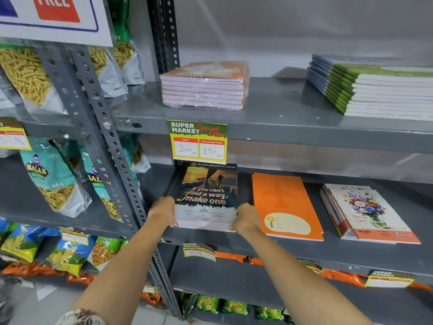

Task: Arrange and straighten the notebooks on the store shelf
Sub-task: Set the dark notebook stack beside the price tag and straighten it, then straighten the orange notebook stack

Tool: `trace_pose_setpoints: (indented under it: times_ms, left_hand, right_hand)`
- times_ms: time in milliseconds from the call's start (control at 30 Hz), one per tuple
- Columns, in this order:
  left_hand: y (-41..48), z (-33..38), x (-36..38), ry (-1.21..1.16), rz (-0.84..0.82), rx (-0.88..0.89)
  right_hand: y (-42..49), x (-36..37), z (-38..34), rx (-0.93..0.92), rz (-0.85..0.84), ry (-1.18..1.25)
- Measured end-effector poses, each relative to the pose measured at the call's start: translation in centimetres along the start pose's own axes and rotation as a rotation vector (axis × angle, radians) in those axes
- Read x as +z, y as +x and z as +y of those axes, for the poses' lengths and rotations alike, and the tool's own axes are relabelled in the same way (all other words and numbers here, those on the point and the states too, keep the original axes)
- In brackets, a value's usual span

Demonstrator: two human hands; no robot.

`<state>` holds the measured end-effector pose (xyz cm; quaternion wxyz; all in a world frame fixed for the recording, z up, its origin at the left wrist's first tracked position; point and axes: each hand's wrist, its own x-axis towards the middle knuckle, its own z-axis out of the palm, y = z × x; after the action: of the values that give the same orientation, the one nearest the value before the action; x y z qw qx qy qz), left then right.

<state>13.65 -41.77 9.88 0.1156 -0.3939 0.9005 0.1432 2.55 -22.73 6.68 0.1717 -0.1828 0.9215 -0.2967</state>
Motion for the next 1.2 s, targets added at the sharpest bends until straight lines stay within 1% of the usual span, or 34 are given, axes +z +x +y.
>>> trace_pose_setpoints:
  times_ms: [167,467,600,667,700,733,767,800,867,933,1000,1100,1200]
  left_hand:
    - [-0.1,0.1,0.2,0.052,0.025,0.007]
    - [0.0,0.2,0.2,0.118,0.021,-0.008]
    - [-0.2,0.6,-0.3,0.199,-0.044,-0.046]
    - [-1.1,2.0,-0.8,0.302,-0.024,-0.087]
    - [-1.6,3.1,-1.1,0.336,0.027,-0.069]
    - [-2.1,4.4,-1.0,0.331,0.096,-0.003]
    - [-2.5,5.9,-0.8,0.291,0.161,0.102]
    - [-2.9,7.3,-0.1,0.202,0.194,0.212]
    - [-4.3,10.7,1.7,-0.005,0.15,0.383]
    - [-5.7,13.4,3.7,-0.121,0.078,0.485]
    - [-6.8,15.5,5.6,-0.146,0.044,0.524]
    - [-6.7,16.6,7.6,-0.122,0.014,0.502]
    - [-6.2,17.1,8.4,-0.058,0.087,0.511]
  right_hand:
    - [0.2,0.0,0.2,0.013,-0.006,0.0]
    - [0.2,0.3,0.1,0.052,0.023,-0.011]
    - [-0.2,0.3,0.1,0.008,0.041,-0.012]
    - [-0.9,-0.7,-0.1,-0.044,0.031,0.017]
    - [-1.2,-1.6,0.1,-0.086,0.045,0.042]
    - [-1.6,-2.8,0.6,-0.119,0.076,0.053]
    - [-2.0,-4.3,1.4,-0.136,0.123,0.035]
    - [-2.3,-5.7,2.2,-0.142,0.171,0.002]
    - [-2.7,-8.9,5.3,-0.138,0.225,-0.072]
    - [-3.1,-11.4,8.6,-0.108,0.175,-0.16]
    - [-3.9,-13.2,11.5,-0.061,0.08,-0.245]
    - [-4.8,-13.9,13.9,0.0,-0.025,-0.338]
    - [-4.5,-13.4,15.8,0.0,0.004,-0.321]
